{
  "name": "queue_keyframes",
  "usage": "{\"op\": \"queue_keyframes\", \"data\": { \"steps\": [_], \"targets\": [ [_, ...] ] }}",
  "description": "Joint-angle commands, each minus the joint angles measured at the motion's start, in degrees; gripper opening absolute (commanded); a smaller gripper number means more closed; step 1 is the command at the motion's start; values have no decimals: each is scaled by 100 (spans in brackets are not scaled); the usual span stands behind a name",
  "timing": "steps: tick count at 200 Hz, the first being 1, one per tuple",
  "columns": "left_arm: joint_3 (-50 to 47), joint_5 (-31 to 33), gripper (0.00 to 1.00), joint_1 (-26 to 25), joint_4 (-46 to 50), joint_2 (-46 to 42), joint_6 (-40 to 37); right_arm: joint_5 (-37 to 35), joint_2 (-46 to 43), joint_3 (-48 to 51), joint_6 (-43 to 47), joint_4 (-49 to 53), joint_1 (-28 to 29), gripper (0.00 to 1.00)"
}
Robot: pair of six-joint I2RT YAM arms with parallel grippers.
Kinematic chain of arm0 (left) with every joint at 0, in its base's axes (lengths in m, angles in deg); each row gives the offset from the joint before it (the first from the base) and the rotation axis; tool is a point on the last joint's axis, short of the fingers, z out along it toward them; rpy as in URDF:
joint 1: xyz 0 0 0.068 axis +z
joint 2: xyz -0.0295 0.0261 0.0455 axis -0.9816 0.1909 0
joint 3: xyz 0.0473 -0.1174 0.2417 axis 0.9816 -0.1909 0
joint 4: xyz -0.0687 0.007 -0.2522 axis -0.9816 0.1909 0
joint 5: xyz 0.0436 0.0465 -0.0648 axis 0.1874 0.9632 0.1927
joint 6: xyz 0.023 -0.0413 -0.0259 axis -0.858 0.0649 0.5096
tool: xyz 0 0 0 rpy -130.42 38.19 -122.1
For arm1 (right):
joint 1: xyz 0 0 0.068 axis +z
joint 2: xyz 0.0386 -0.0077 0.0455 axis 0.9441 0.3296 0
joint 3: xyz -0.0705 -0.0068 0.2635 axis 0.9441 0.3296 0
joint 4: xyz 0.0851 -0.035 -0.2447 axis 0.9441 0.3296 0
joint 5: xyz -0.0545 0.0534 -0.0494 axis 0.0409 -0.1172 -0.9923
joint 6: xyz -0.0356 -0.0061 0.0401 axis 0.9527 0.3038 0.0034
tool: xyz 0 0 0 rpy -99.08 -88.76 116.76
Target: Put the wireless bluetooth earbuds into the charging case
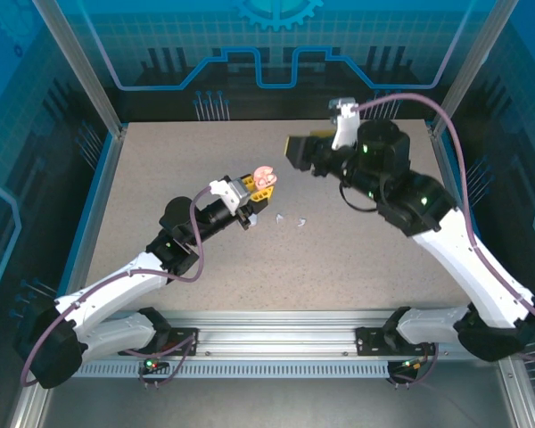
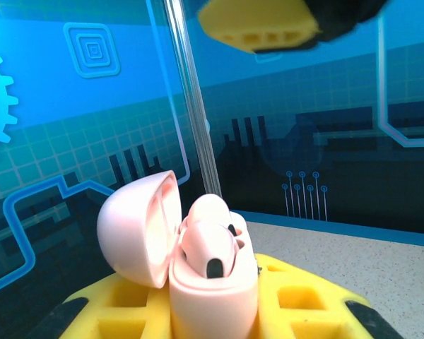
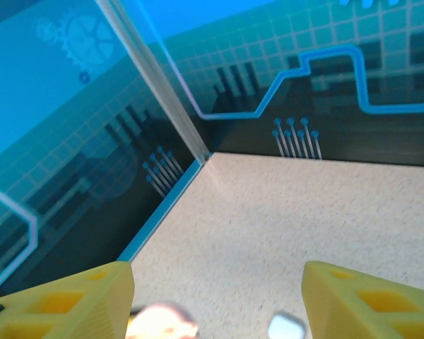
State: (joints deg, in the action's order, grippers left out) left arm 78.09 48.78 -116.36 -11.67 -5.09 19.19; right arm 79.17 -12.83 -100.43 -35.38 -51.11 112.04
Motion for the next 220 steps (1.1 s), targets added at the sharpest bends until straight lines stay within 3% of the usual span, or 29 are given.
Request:
{"op": "queue_keyframes", "data": {
  "steps": [1, 39, 74, 126, 179, 220],
  "targets": [
    [-59, -8, 0, -60, -112, -63, 70, 455, 873, -1012, 329, 1359, -176, 64],
    [-52, -26, 0, -97, -51, -24, 125, 810, 2276, -2750, 655, 2464, -321, 64],
    [-16, -18, 0, -131, -50, 40, 168, 975, 2924, -3319, 817, 2947, -271, 63],
    [50, 111, 0, -177, -83, 154, 186, 1052, 2457, -2271, 768, 2773, -144, 61],
    [182, 264, 0, -183, 7, 295, 228, 985, 1343, -748, 510, 2434, 120, 59],
    [91, 401, 0, -187, 68, 404, 552, -78, 421, 277, -255, 1726, -341, 63]
  ]
}}
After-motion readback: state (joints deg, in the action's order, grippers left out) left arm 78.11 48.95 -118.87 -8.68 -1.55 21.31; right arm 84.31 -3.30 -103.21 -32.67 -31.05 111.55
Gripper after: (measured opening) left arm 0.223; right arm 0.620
